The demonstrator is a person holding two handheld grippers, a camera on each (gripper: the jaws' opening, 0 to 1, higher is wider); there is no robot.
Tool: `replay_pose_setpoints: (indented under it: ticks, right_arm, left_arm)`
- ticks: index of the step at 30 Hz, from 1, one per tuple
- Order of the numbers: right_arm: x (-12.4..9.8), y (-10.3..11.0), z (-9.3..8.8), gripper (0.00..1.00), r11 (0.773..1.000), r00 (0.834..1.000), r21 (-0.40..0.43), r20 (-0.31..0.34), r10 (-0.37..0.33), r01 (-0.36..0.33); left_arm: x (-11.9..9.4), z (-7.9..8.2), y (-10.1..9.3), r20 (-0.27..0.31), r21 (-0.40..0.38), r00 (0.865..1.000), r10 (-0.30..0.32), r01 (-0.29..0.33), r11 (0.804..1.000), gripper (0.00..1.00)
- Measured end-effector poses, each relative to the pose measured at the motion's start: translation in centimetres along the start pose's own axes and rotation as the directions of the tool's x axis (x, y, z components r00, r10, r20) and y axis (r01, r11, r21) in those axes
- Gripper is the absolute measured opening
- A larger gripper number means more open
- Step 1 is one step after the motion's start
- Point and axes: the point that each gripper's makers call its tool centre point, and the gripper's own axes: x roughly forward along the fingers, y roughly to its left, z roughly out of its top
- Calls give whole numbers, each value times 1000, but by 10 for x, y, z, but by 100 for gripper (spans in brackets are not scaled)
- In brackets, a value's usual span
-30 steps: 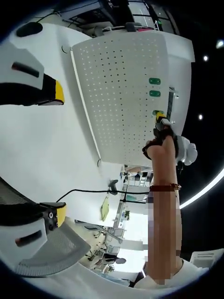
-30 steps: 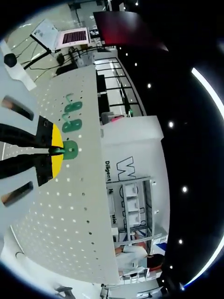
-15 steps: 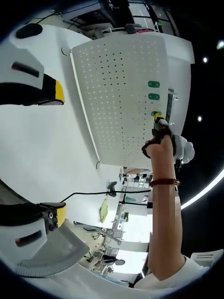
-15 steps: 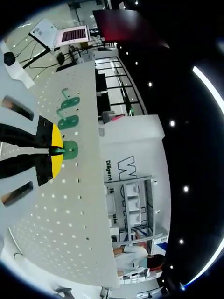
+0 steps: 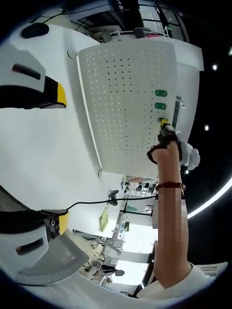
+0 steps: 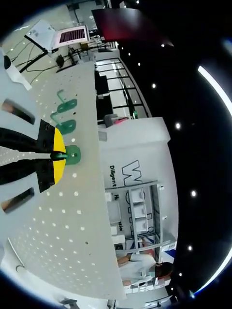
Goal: Insert the hook assembly into the mounting plate slot until the hook locks in place.
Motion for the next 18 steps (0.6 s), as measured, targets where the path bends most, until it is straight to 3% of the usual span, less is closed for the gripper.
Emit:
replay_pose_setpoints:
  ticks: [18]
  right_arm:
    - [6, 0, -8, 1, 999, 999, -30, -16, -39, 38]
  left_arm:
    - [2, 0, 3, 5, -12, 1000, -4, 4, 1000, 87]
